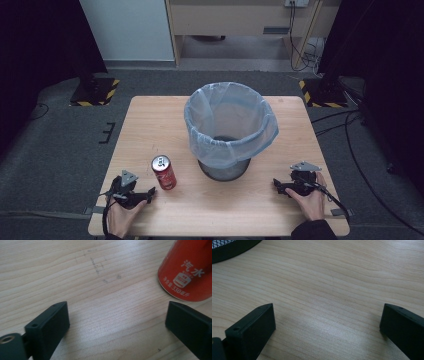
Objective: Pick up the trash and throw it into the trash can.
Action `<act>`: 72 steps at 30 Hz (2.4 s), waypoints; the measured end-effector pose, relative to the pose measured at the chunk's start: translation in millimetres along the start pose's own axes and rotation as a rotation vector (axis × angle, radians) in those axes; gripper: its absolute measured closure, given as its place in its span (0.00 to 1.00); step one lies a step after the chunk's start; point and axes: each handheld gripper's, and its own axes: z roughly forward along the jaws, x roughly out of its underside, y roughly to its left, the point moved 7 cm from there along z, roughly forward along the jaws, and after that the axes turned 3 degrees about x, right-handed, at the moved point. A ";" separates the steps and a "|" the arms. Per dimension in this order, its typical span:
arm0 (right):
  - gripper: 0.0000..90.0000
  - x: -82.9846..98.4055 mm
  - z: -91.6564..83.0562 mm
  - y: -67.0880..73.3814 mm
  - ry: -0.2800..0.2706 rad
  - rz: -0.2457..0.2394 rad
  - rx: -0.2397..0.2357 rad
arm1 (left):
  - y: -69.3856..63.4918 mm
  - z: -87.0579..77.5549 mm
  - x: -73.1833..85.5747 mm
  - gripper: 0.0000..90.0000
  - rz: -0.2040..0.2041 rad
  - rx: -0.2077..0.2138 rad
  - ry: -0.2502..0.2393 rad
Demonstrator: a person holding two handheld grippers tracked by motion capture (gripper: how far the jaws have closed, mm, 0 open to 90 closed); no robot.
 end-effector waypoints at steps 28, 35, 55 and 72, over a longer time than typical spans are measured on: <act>0.00 6.6 -7.0 1.7 -0.003 0.004 0.002 | 4.1 -74.3 -41.1 0.18 -0.073 -0.013 -0.315; 0.00 6.6 -7.0 1.7 -0.003 0.005 0.002 | 1.9 -98.1 -58.1 0.18 -0.061 -0.016 -0.419; 0.00 6.7 -7.0 1.7 -0.002 0.005 0.003 | -16.9 -126.1 -94.6 0.17 -0.014 0.036 -0.534; 0.00 6.6 -6.8 1.6 -0.003 0.006 0.004 | -51.8 -106.4 -120.9 0.17 0.011 0.129 -0.541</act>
